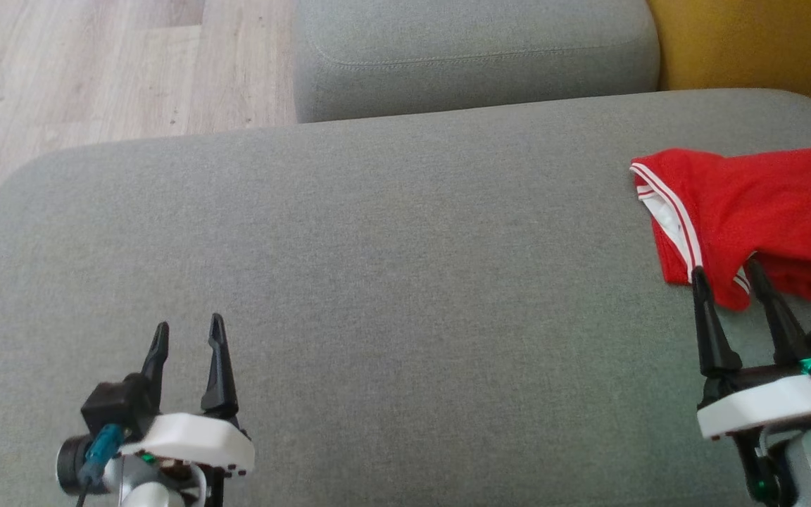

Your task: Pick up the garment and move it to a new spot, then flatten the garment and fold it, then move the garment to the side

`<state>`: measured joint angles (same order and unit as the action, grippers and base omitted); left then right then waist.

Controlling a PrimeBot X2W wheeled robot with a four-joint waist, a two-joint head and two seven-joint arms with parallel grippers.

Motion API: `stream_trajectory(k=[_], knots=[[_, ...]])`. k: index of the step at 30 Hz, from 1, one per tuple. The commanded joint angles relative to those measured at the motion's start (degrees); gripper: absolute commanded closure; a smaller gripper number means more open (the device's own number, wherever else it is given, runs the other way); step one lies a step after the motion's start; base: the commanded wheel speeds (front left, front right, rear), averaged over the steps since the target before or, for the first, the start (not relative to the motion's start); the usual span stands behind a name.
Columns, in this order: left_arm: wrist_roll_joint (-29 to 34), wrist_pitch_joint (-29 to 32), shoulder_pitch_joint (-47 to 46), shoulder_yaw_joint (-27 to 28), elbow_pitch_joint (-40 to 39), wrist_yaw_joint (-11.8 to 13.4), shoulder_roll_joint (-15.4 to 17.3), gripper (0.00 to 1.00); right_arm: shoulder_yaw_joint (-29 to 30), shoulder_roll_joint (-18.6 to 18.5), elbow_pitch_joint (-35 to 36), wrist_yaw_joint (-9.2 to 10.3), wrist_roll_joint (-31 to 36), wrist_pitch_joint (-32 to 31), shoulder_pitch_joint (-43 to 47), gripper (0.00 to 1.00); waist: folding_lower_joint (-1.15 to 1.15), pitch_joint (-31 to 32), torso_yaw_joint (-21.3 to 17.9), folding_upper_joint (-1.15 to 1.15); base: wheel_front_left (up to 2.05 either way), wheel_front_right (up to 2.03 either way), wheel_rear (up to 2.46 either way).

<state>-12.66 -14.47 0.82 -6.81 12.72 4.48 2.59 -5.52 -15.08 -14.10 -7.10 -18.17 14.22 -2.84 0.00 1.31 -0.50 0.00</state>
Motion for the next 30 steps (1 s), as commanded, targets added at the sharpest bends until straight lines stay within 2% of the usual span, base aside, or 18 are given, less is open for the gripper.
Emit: stream_trajectory(k=[1,14,15,19,30], knots=[[0.1,-0.5,-3.1,1.4,-1.7,0.0,0.3,0.00,-1.1,-0.8,1.5,-0.39,-0.6,0.8,-1.4,0.00,0.00,0.0,0.0,0.00,0.00,0.00,0.00],[0.1,-0.5,-3.6,1.3,-0.6,-0.7,0.3,0.00,-1.7,-0.9,0.5,-0.39,-1.5,0.8,-2.0,0.00,0.00,0.0,-0.1,0.00,0.00,0.00,0.00],[0.0,0.0,-0.2,-0.1,1.1,-0.5,0.0,1.00,-0.8,0.1,-1.3,0.00,-1.0,0.1,0.0,1.00,0.00,0.0,-0.1,0.00,0.00,0.00,0.00],[-0.6,0.5,1.3,0.0,4.2,-0.6,-0.2,1.00,-1.5,0.8,-4.1,0.05,-1.5,-0.1,1.2,1.00,0.00,0.0,-0.1,0.00,0.00,0.00,0.00],[-6.9,2.2,0.6,1.1,4.0,-1.5,-0.1,1.00,-0.4,1.7,-3.7,0.02,-7.4,-1.8,0.8,1.00,0.00,-0.2,-0.1,0.00,0.00,0.00,0.00]])
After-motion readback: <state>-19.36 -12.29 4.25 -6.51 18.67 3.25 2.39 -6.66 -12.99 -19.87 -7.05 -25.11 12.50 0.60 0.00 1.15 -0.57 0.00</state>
